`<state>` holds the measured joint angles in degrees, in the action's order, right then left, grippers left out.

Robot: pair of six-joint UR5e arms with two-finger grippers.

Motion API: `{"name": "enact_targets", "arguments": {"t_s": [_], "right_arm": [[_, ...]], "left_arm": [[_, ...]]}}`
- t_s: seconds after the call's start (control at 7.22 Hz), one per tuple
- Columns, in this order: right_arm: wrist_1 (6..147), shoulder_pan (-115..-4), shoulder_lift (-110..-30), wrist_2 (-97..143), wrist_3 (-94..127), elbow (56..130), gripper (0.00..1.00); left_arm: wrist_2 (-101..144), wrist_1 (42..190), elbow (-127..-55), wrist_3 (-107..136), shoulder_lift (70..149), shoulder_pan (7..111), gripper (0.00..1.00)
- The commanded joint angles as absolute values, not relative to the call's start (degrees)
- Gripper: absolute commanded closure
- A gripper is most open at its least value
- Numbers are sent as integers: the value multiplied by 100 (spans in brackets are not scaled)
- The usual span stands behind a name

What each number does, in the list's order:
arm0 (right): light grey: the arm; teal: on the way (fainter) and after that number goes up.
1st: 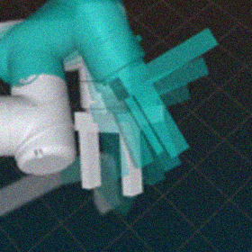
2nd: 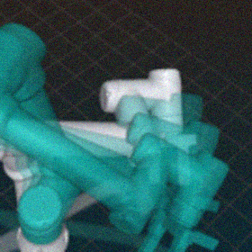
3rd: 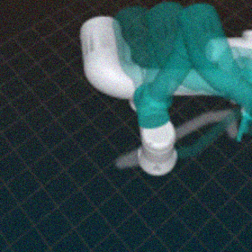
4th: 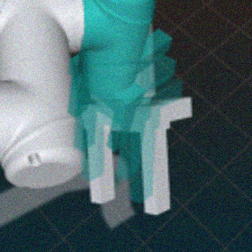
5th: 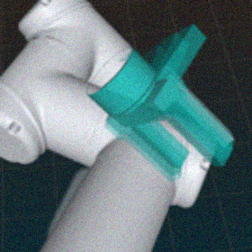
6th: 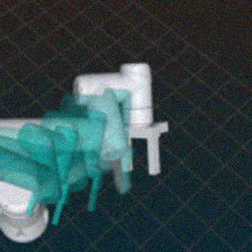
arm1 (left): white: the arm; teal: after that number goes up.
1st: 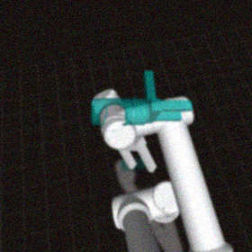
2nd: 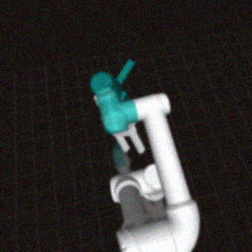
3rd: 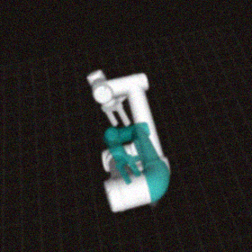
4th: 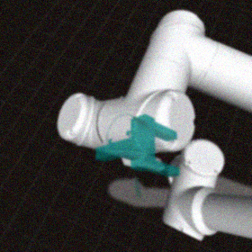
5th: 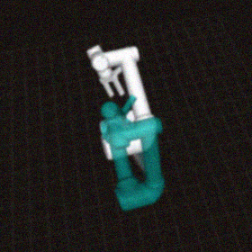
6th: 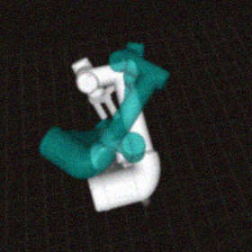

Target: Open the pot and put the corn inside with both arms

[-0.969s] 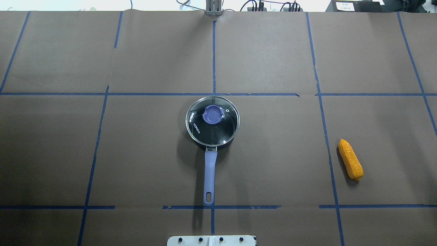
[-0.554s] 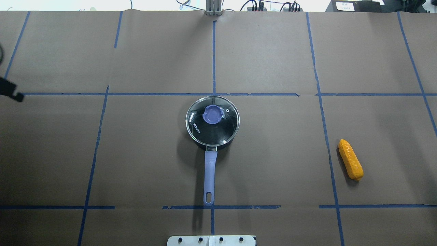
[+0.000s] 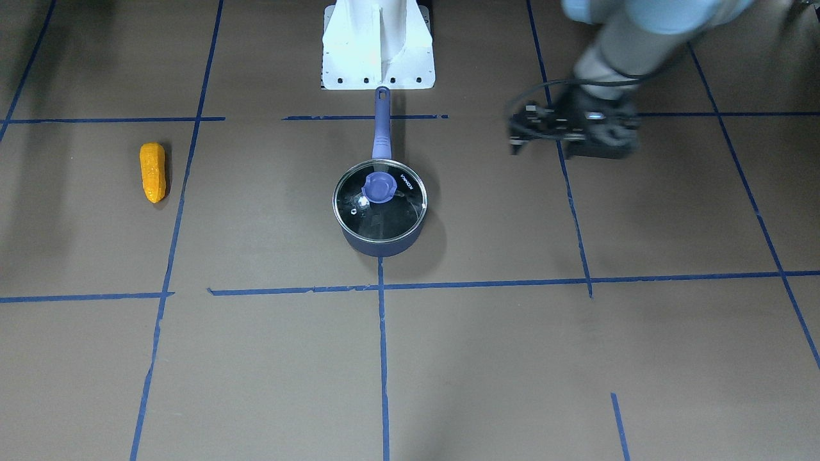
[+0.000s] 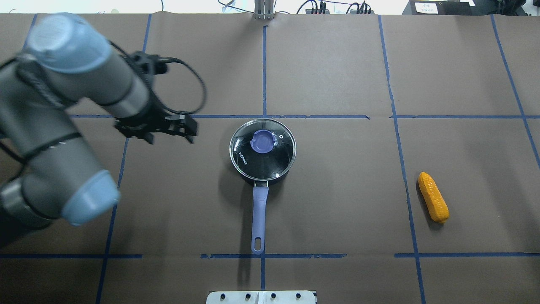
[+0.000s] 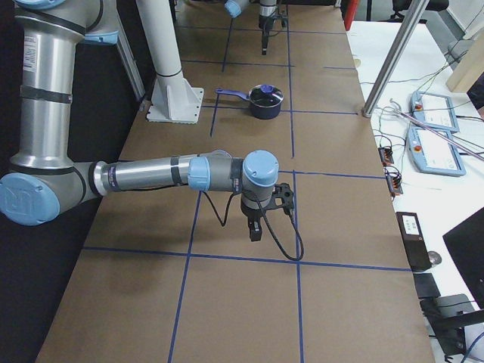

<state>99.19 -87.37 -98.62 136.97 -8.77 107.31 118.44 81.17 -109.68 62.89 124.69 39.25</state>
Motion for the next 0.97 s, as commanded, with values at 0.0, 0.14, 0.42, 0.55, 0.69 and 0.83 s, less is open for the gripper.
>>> {"name": "enact_targets", "arguments": {"t_s": [0.0,0.14,0.42,0.55,0.69,0.83], "right_arm": [[9923,-8736,-9861,13737,-853,10731,0],[9923,-8736,-9870,13894,-853,10723,0],[9914,-8736,-9870,13948,-853,10723,0],[9914,-8736,-9870,13948,-853,10723,0],[9914,-8736,-9870,13948,-853,10714,0],[9914,-8736,-9870,13948,-853,10714,0]], "left_arm": [[11191,7901,-9737,6714,13889,3420,0],[11032,7945,-9268,6889,14339,3341,0],[11004,7989,-8895,6943,14589,3287,0],[11004,8050,-8738,6926,14616,3200,0],[10995,8312,-8580,6926,14599,3173,0],[10786,8341,-8517,6891,14581,3164,0]]}}
